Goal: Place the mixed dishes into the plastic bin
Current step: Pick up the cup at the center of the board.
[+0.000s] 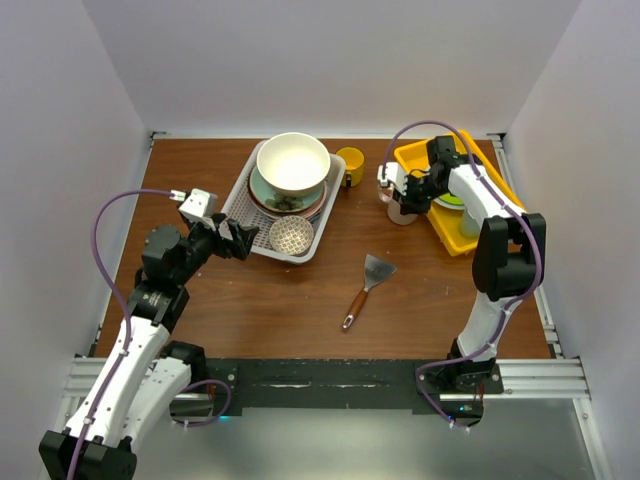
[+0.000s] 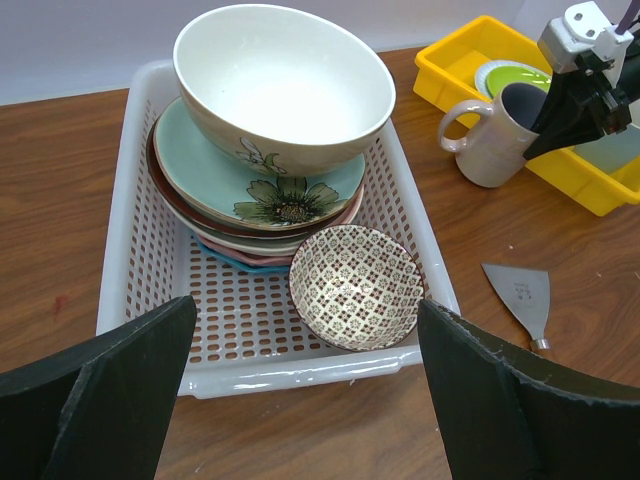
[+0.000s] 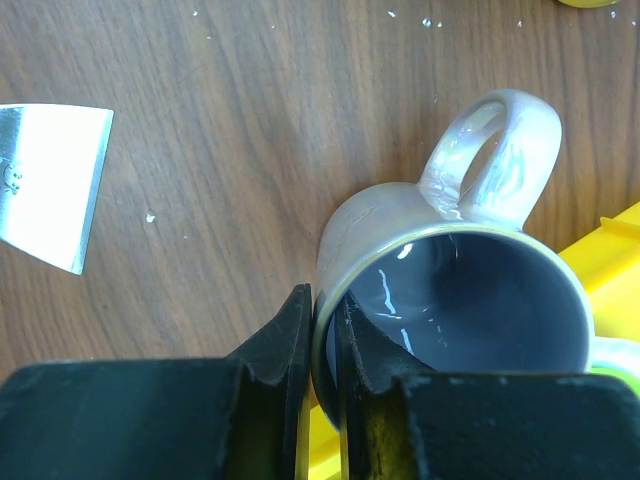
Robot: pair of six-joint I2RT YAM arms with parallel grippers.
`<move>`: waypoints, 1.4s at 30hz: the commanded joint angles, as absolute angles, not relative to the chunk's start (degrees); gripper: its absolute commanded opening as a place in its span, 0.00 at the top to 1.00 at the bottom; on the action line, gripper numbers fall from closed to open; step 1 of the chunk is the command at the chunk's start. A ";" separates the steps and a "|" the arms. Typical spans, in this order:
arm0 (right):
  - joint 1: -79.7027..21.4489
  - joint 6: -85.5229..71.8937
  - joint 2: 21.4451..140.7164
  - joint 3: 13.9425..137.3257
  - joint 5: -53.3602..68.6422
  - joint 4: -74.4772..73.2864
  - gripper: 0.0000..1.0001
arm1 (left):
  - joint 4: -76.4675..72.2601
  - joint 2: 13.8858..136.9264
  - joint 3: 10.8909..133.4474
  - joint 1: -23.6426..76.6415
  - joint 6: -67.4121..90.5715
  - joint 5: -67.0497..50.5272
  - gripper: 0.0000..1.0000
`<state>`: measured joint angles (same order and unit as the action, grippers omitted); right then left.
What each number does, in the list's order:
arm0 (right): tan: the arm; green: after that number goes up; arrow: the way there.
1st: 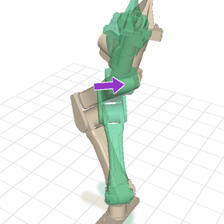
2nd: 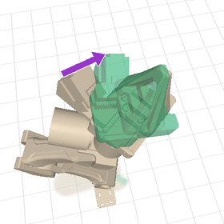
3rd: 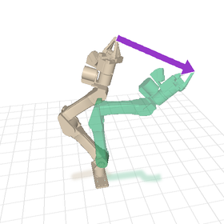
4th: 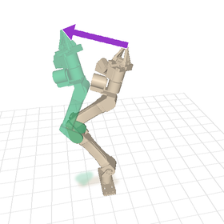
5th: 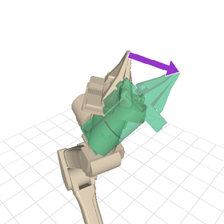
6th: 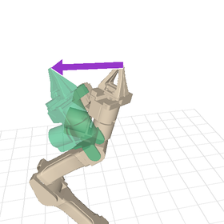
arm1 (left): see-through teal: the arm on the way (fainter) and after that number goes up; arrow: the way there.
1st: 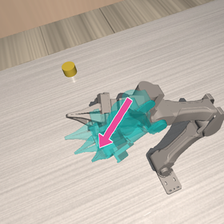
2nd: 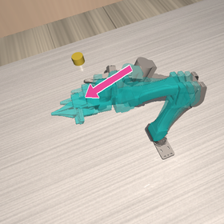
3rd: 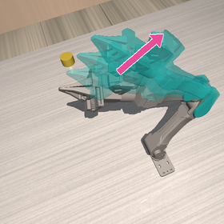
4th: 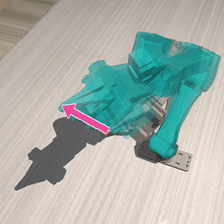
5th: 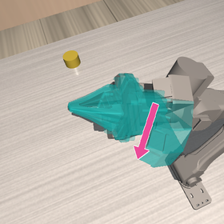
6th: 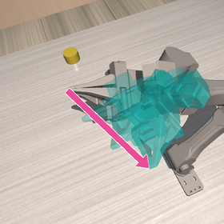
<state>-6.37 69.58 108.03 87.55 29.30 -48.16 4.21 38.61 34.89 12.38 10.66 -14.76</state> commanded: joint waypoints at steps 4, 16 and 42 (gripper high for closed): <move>-6.77 69.96 105.12 90.44 30.41 -49.57 1.00 | 2.99 38.32 34.89 12.13 9.14 -14.68 0.03; -8.79 71.54 101.08 91.23 30.85 -53.79 1.00 | 2.90 38.41 34.89 12.13 9.14 -14.77 0.03; -22.76 82.44 89.48 91.24 34.20 -66.27 1.00 | 0.88 39.55 34.98 12.04 11.25 -24.69 0.00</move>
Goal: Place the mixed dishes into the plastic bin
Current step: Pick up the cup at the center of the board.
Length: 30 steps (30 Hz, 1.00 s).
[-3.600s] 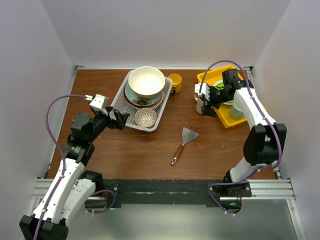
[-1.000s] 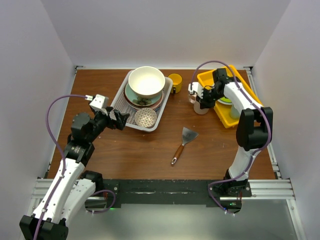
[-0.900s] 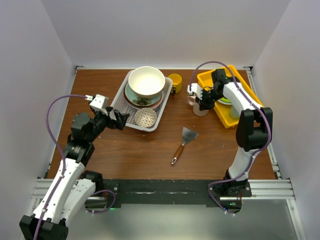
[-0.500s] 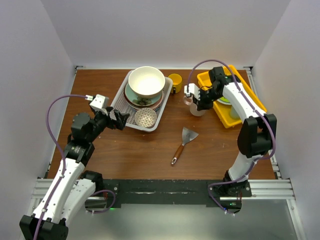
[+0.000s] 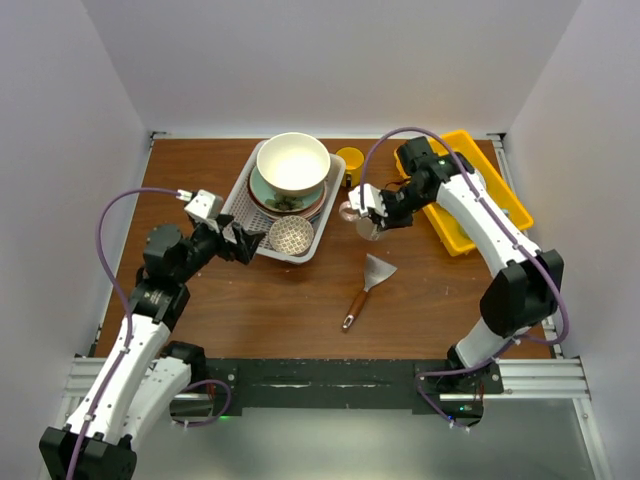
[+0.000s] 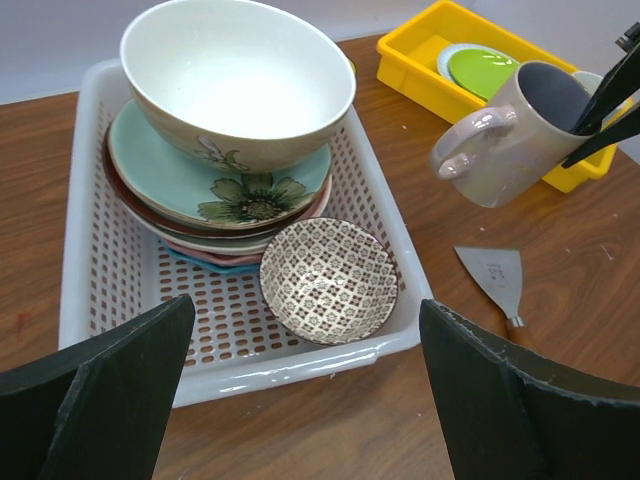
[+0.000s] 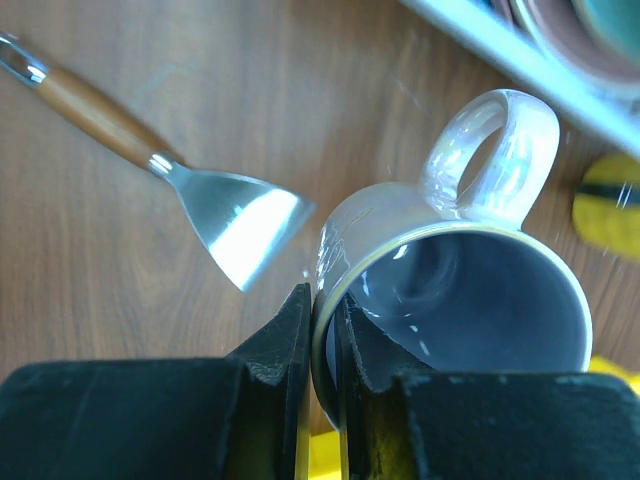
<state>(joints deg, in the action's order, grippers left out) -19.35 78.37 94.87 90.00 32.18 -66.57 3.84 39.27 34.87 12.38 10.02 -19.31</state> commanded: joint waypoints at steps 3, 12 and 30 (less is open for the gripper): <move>-25.83 82.36 87.37 88.78 33.05 -66.01 1.00 | -1.49 39.73 34.28 12.04 13.97 -26.18 0.00; -35.59 81.04 79.90 78.40 30.85 -62.75 1.00 | -7.73 44.38 32.61 12.13 23.80 -35.93 0.00; -40.78 81.65 73.13 66.98 32.70 -59.77 1.00 | 6.14 57.21 45.08 37.95 33.40 -7.57 0.00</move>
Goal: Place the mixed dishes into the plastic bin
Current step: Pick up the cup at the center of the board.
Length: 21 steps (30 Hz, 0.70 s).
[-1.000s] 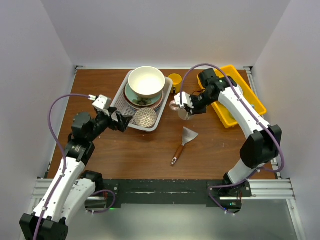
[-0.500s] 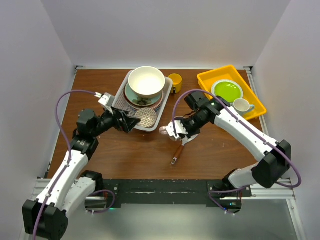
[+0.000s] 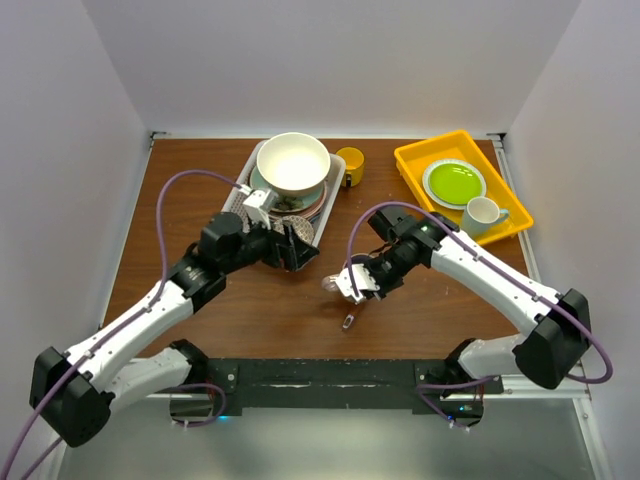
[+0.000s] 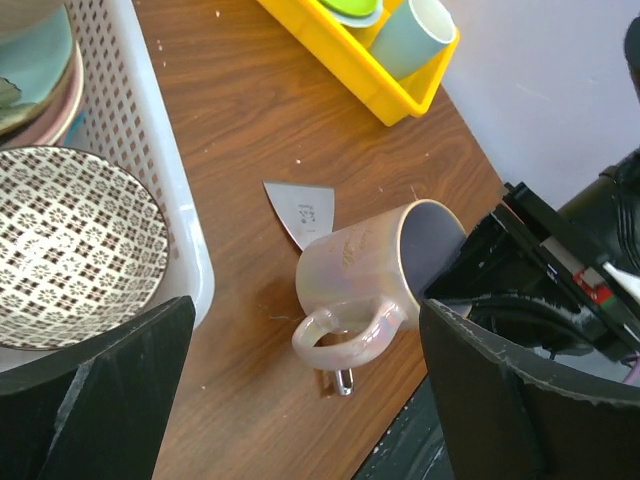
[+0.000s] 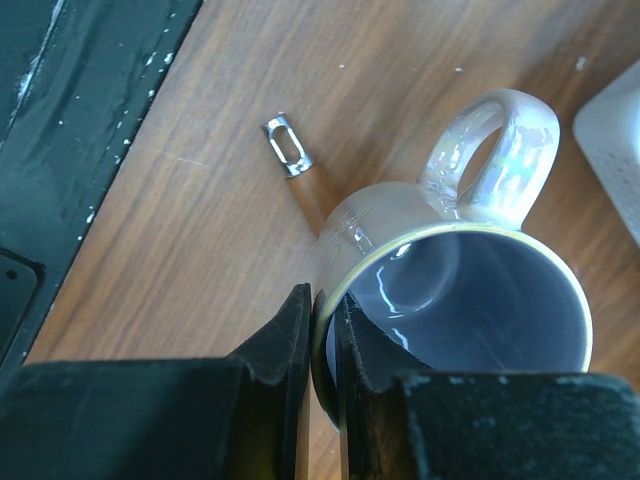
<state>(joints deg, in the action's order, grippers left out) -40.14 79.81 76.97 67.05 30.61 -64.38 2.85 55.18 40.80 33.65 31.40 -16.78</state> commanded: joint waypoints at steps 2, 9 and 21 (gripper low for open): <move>-40.78 81.65 72.77 66.54 32.43 -59.42 1.00 | 7.55 59.32 47.37 39.54 34.01 -4.50 0.00; -41.13 81.65 71.37 64.60 32.08 -58.36 1.00 | 11.16 63.81 51.94 46.92 34.54 3.50 0.00; -41.13 81.74 70.49 63.81 32.17 -57.92 1.00 | 16.17 72.59 59.85 54.31 31.99 12.91 0.00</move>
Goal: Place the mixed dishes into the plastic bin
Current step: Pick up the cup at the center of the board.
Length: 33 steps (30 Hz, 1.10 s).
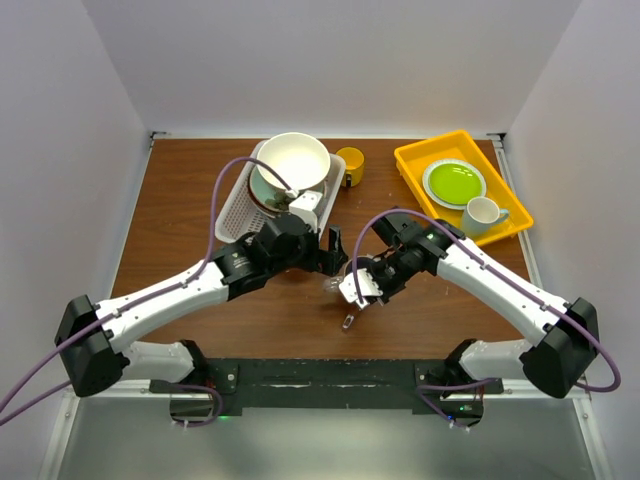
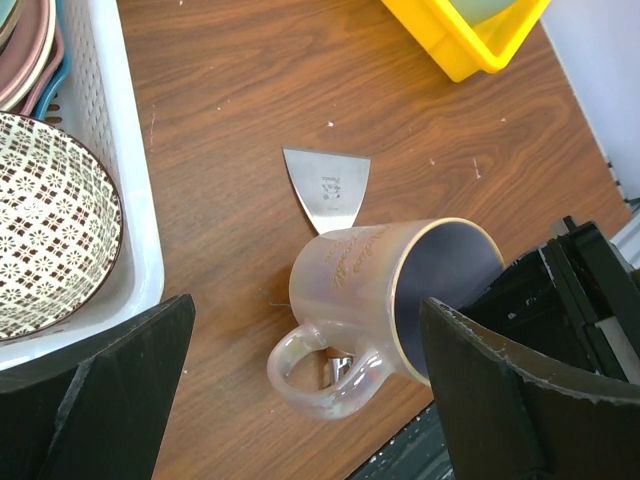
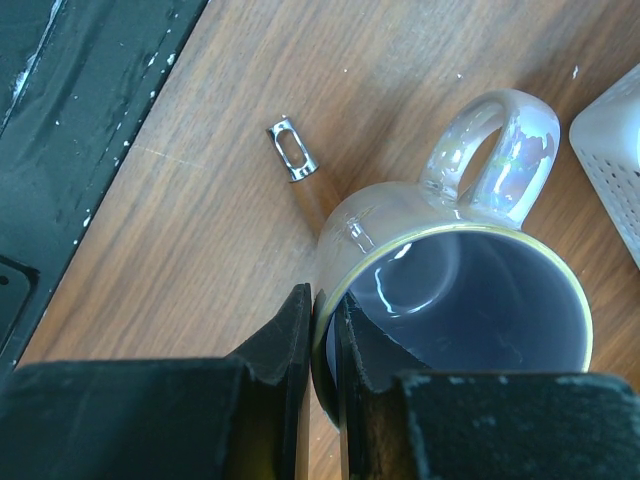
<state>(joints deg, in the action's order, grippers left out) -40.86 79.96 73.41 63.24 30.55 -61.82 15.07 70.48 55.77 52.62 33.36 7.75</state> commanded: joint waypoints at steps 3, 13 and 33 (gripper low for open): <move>-41.22 81.74 70.31 63.63 32.08 -57.83 1.00 | 16.87 74.43 61.43 55.28 31.38 13.62 0.00; -41.31 81.74 69.96 63.11 31.64 -57.57 1.00 | 18.46 77.25 64.33 57.39 29.18 16.08 0.00; -41.31 81.74 69.52 62.84 30.76 -57.39 1.00 | 22.59 79.01 67.06 59.50 24.96 19.16 0.00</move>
